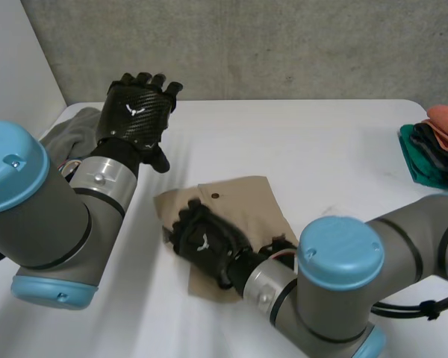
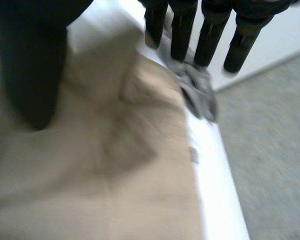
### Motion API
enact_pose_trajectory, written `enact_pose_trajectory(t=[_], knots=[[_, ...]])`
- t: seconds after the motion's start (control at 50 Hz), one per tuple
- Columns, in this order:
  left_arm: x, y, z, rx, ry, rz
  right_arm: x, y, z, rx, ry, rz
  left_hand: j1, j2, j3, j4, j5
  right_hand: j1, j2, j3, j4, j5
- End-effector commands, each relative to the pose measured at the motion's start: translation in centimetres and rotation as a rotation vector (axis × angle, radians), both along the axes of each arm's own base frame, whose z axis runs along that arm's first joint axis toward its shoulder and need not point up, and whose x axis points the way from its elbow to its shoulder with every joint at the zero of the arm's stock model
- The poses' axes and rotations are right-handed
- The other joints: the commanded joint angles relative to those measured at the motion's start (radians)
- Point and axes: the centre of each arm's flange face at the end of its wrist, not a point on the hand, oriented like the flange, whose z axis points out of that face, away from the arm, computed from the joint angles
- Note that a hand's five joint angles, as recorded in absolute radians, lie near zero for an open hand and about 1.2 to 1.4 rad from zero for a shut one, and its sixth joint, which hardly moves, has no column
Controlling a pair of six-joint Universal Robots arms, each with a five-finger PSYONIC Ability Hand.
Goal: Fold the laundry.
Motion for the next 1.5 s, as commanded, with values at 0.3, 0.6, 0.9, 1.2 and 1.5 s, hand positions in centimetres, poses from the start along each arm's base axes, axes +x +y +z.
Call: enact_pose_trajectory(t=[0.3,0.6,0.9,1.2,1.5], knots=[[-4.8,2.5,-0.8,0.202,0.060,-0.131,-8.6,-10.8,9.0,0.591,-0.411,-0.562,0.012,-0.008,-0.009,-0.001,-0.021,-0.148,-0.174,-0.196,-0.191,-0.195],[-3.0,3.8,-10.2,0.637,-0.145,0.030,-6.5,-14.1,0.5,0.818,-0.149,-0.612,-0.006,-0.026,-0.026,-0.019,-0.039,-0.148,-0.174,-0.196,-0.191,-0.195],[-2.2,3.2,-10.4,0.658,-0.163,0.030,-7.7,-14.2,-0.4,0.647,-0.056,-0.679,0.006,-0.014,-0.015,-0.007,-0.027,-0.148,-0.174,-0.196,-0.191,-0.195],[-4.2,1.5,2.7,0.352,0.040,-0.333,-7.1,-3.0,2.5,0.340,-0.197,-0.417,-0.003,-0.023,-0.024,-0.016,-0.036,-0.148,-0.174,-0.196,-0.191,-0.195],[-5.2,3.7,4.8,0.370,0.032,-0.803,-5.7,0.2,-3.7,0.233,-0.280,-0.305,0.000,-0.020,-0.021,-0.013,-0.033,-0.148,-0.174,-0.196,-0.191,-0.195]])
